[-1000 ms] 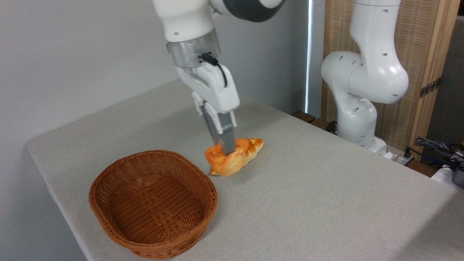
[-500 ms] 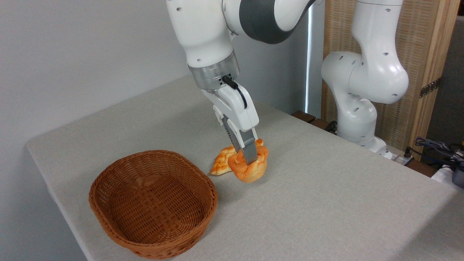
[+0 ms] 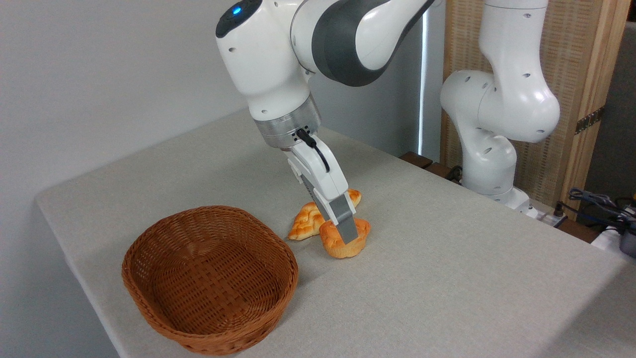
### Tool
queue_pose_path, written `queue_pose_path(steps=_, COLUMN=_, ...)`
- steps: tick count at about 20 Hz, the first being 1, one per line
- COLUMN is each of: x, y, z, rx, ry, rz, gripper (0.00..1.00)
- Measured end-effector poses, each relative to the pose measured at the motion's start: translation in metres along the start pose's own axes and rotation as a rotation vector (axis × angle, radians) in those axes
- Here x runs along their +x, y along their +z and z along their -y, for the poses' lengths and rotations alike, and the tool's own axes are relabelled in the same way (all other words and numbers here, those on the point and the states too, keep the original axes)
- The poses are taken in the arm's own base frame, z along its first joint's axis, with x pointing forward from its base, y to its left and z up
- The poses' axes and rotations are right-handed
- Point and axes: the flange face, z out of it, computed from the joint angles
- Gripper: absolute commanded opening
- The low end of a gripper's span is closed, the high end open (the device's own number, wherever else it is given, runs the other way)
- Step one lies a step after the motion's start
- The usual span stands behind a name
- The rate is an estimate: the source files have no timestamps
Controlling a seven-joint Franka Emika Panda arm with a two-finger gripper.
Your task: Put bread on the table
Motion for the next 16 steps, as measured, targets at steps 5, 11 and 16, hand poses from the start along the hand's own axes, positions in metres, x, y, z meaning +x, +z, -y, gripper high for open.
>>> queue_pose_path(steps=5, x=0.002, y=-0.023, z=0.003, rx=0.045, ry=0.001, rz=-0.028, gripper=1.00)
queue_pose_path(steps=11, x=0.002, y=-0.104, z=0.008, rx=0.180, ry=-0.108, rz=-0.132, gripper=1.00)
queue_pose_path(steps=16, x=0.020, y=-0.160, z=0.026, rx=0.184, ry=-0.276, rz=-0.301, gripper=1.00)
